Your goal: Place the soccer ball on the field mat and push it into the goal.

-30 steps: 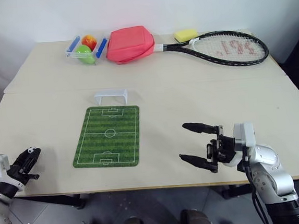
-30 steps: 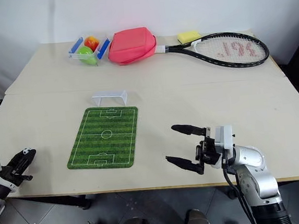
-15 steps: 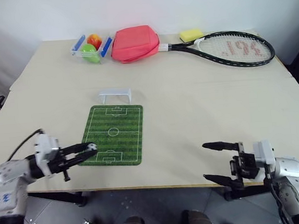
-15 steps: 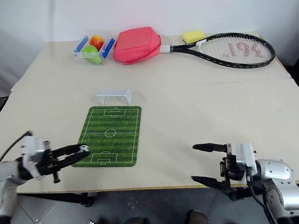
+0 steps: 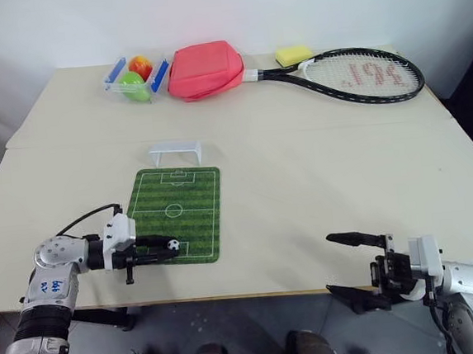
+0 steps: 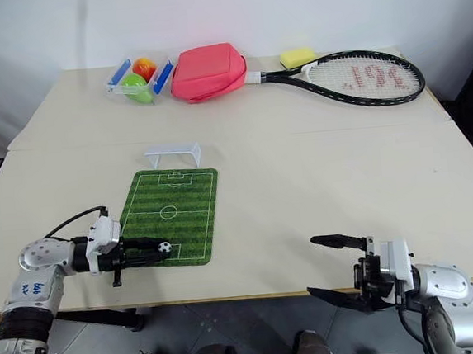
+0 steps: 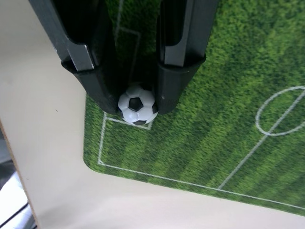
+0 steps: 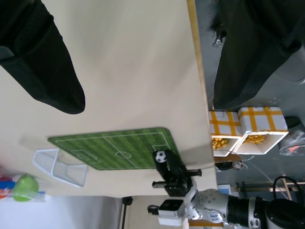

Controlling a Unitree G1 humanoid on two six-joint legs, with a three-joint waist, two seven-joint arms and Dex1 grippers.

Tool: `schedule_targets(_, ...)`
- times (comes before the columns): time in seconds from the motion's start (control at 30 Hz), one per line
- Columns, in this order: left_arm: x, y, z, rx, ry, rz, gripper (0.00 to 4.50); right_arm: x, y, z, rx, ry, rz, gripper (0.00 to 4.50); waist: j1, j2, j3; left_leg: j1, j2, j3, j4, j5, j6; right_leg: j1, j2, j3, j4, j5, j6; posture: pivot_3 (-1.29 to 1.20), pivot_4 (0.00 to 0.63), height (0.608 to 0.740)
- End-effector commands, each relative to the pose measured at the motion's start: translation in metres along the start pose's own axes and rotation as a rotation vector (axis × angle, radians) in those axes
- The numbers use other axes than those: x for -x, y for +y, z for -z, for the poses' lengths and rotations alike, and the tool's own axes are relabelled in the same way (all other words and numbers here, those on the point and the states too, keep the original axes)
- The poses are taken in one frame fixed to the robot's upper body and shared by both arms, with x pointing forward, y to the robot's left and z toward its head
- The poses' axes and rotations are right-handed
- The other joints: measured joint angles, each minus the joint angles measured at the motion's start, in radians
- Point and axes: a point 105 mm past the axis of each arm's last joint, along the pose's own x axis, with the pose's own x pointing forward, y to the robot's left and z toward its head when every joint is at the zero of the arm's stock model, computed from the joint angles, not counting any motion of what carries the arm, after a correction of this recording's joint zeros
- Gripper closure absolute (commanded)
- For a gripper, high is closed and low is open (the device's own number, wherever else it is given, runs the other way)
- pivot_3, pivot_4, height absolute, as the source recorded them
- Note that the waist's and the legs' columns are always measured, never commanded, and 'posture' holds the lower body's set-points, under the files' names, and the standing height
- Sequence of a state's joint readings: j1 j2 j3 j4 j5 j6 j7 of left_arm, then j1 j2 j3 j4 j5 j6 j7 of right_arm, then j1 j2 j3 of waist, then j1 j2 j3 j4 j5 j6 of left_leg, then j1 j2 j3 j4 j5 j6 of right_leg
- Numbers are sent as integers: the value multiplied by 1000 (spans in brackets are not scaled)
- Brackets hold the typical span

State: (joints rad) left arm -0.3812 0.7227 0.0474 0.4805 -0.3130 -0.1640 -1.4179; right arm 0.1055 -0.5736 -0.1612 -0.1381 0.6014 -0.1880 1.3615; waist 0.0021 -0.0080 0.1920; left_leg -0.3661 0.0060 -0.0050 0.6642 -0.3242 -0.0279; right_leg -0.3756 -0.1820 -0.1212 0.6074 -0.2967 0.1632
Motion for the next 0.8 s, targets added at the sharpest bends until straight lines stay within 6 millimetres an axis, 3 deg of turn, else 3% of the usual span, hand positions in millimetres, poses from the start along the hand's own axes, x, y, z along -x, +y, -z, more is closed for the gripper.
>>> schedule_targets(0.03,5,3,-5,-6,-5,-7,3326,-7,0,-7,21,-22,0,0,1,0,0,0,0,0,0,0,0,0,0,0,0,0,0,0,150,740)
schedule_targets(0.23,7,6,-10,-50,-21,-33,1572,-18,-5,-10,20,-35,-3,0,0,0,0,0,0,0,0,0,0,0,0,0,0,0,0,0,150,740)
schedule_targets(0.63,14,3,-13,-79,-26,-55,1572,-32,-11,-16,8,-54,-22,0,0,0,0,0,0,0,0,0,0,0,0,0,0,0,0,0,150,740)
schedule_targets(0.8,24,-4,-24,-102,-58,-67,1572,-36,-9,-17,-6,-56,-36,0,0,0,0,0,0,0,0,0,0,0,0,0,0,0,0,0,150,740)
